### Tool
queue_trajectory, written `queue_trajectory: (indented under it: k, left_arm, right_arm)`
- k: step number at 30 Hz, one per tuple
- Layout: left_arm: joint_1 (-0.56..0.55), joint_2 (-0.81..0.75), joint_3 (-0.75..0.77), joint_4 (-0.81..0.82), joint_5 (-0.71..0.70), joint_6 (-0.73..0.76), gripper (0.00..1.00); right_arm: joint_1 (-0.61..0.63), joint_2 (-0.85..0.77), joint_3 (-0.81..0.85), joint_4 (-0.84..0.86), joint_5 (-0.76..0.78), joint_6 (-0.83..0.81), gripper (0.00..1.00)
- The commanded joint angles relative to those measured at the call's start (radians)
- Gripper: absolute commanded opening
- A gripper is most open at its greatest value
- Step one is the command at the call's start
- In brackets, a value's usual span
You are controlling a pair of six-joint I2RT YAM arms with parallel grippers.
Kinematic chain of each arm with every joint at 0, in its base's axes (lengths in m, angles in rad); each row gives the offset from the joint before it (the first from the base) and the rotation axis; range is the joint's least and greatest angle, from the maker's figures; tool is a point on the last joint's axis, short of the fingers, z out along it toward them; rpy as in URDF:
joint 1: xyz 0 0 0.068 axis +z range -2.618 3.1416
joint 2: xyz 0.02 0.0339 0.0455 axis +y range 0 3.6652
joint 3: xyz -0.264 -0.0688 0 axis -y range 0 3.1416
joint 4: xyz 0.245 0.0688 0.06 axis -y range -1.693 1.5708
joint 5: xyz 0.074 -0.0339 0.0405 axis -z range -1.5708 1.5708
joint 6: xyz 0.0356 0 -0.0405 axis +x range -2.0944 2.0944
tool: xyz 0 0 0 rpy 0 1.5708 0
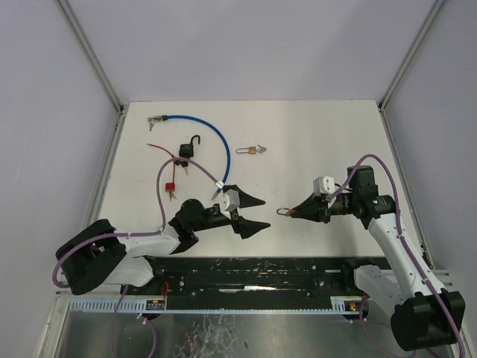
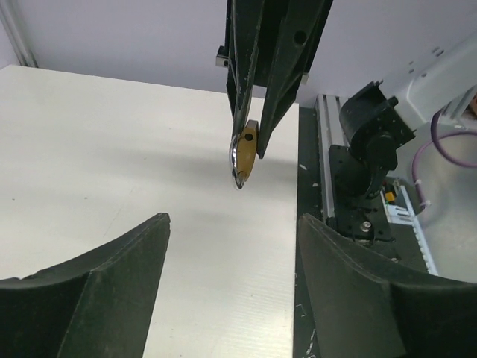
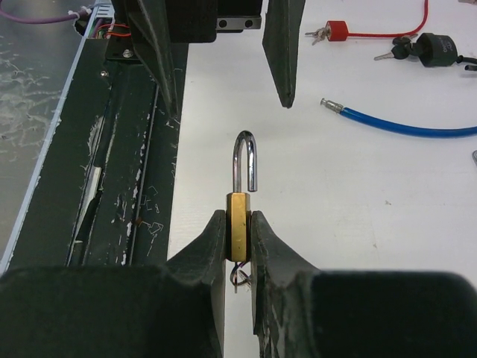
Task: Lock with the key
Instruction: Lock the lock.
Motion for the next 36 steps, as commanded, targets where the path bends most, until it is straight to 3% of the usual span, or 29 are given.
queue_trajectory:
  k: [1,3,9,22,27,36]
  left_arm:
    - [0.002,0.055,0.052,0.079,0.058,0.086,0.61]
    - [0.000,0.102,0.100,0.051,0.081,0.088,0.53]
    - [-0.001,0.151,0.138,0.030,0.071,0.145,0.50]
    - [-0.026,0.198,0.161,0.038,0.135,0.149,0.31]
    - [-0.027,0.225,0.180,0.046,0.152,0.134,0.20]
    - [-0.028,0.261,0.202,0.088,0.139,0.079,0.16]
  right_arm:
    - [-0.006,0.016,0.055,-0.056,-0.019,-0.090,0.00]
    - [-0.006,0.019,0.057,-0.064,-0.014,-0.104,0.00]
    - [-0.006,0.020,0.054,-0.078,-0.007,-0.135,0.00]
    - [-0.006,0.026,0.055,-0.083,-0.011,-0.139,0.00]
    - [-0.007,0.023,0.055,-0.081,-0.015,-0.135,0.00]
    - [-0.006,0.026,0.051,-0.074,-0.019,-0.134,0.00]
